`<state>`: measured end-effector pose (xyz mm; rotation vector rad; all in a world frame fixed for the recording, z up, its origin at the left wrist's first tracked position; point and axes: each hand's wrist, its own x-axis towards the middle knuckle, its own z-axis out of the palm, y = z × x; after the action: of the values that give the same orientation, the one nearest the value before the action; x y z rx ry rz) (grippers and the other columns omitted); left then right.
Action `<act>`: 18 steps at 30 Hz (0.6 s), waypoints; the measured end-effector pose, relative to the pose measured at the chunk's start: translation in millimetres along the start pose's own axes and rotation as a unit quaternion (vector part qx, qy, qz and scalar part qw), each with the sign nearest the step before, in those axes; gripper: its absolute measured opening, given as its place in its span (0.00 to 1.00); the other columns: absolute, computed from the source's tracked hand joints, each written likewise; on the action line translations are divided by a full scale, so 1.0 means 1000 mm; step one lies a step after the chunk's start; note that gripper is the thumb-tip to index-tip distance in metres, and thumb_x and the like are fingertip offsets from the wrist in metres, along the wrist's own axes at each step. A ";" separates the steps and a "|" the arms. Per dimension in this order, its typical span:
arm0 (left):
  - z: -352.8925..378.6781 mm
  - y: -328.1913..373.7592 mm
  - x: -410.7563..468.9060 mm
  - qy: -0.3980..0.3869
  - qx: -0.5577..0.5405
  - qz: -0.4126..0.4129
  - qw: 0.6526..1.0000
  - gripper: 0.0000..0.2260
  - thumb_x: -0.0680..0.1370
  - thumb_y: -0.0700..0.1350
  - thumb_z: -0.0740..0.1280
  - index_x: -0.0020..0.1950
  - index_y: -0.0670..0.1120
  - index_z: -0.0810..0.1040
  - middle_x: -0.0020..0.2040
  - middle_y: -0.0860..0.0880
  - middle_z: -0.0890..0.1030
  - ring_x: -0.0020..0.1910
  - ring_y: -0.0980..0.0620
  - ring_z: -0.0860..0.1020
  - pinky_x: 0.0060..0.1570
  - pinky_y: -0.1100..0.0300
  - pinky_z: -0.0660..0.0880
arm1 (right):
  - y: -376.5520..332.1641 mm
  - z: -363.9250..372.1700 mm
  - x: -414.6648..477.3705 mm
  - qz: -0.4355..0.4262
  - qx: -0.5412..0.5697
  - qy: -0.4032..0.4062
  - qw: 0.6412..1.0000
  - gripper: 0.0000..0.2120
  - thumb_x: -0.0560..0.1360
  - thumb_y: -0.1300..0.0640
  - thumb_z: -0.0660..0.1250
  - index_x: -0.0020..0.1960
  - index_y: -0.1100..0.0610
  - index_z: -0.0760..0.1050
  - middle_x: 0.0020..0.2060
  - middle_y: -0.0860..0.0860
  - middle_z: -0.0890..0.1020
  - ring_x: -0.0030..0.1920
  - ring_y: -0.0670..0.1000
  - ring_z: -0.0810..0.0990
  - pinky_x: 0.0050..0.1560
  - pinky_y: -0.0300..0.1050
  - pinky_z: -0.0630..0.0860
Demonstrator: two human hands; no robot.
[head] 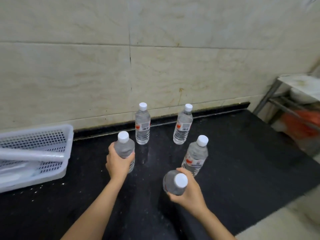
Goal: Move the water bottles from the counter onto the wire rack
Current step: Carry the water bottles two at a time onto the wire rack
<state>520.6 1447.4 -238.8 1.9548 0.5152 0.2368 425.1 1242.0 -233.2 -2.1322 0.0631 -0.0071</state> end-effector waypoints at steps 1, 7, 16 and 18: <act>-0.002 -0.001 -0.007 -0.010 0.014 0.014 1.000 0.32 0.65 0.47 0.75 0.64 0.47 0.65 0.60 0.40 0.75 0.59 0.38 0.73 0.59 0.43 0.70 | -0.001 -0.002 -0.001 0.006 0.007 0.005 1.000 0.27 0.52 0.47 0.70 0.49 0.38 0.65 0.52 0.35 0.73 0.52 0.27 0.70 0.50 0.20 0.64; -0.010 -0.007 -0.069 -0.111 0.038 0.060 0.991 0.30 0.61 0.51 0.76 0.60 0.51 0.70 0.54 0.45 0.79 0.55 0.40 0.77 0.55 0.48 0.72 | -0.003 -0.021 -0.005 0.040 0.044 0.046 0.997 0.31 0.59 0.62 0.77 0.48 0.39 0.62 0.45 0.39 0.76 0.46 0.39 0.76 0.46 0.36 0.72; 0.011 0.011 -0.148 -0.204 0.002 0.121 0.971 0.28 0.59 0.51 0.76 0.56 0.56 0.71 0.42 0.63 0.71 0.53 0.49 0.74 0.49 0.57 0.70 | 0.024 -0.080 -0.055 0.067 0.056 0.080 0.993 0.37 0.47 0.44 0.73 0.52 0.39 0.61 0.48 0.40 0.74 0.50 0.43 0.76 0.50 0.40 0.71; 0.025 0.019 -0.164 -0.217 0.000 0.133 0.967 0.28 0.61 0.46 0.77 0.58 0.55 0.71 0.43 0.64 0.70 0.54 0.49 0.74 0.49 0.58 0.69 | 0.035 -0.101 -0.070 0.069 0.058 0.110 0.990 0.39 0.46 0.44 0.72 0.55 0.42 0.61 0.48 0.39 0.73 0.51 0.47 0.76 0.51 0.41 0.70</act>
<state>389.7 1345.9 -221.8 1.9958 -0.0330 -0.0276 350.2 1141.7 -207.3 -1.9993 0.3327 -0.1615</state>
